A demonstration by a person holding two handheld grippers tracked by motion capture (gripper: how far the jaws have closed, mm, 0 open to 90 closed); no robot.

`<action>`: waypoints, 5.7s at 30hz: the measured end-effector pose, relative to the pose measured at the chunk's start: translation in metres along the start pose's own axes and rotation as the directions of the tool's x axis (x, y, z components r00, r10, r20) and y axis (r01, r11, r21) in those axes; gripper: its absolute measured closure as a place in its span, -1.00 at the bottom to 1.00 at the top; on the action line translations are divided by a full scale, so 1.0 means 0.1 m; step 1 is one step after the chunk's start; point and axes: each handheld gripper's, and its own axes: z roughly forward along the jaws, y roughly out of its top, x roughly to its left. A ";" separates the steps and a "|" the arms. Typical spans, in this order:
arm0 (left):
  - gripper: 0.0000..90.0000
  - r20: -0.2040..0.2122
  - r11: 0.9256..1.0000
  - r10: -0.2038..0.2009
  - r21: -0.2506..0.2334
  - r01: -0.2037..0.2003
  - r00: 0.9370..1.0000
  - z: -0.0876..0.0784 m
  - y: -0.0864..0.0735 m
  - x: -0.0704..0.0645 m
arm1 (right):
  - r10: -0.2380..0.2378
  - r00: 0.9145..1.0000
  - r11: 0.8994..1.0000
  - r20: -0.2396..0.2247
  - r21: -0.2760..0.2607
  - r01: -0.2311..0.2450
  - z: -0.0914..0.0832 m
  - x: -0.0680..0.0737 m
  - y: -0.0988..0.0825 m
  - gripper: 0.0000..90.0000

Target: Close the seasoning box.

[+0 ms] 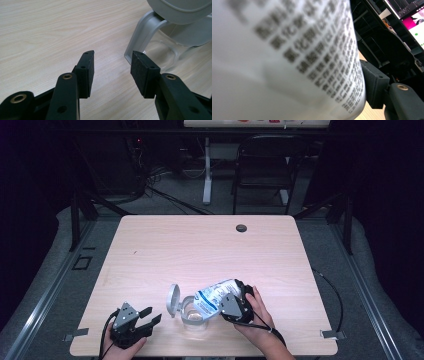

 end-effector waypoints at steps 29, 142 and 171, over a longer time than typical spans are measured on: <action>0.22 -0.005 1.000 0.002 0.003 -0.002 1.000 -0.01 0.00 0.00 | -0.146 0.987 0.989 0.071 0.004 0.147 0.00 0.01 0.02 -0.15; 0.20 -0.017 1.000 0.017 0.007 -0.017 1.000 0.01 -0.01 -0.03 | -0.462 0.844 0.885 0.272 0.073 0.460 -0.02 0.04 0.20 -0.11; 0.20 -0.020 1.000 0.021 0.010 -0.021 1.000 0.01 -0.01 -0.02 | -0.499 0.815 0.863 0.296 0.080 0.499 -0.03 0.02 0.26 -0.06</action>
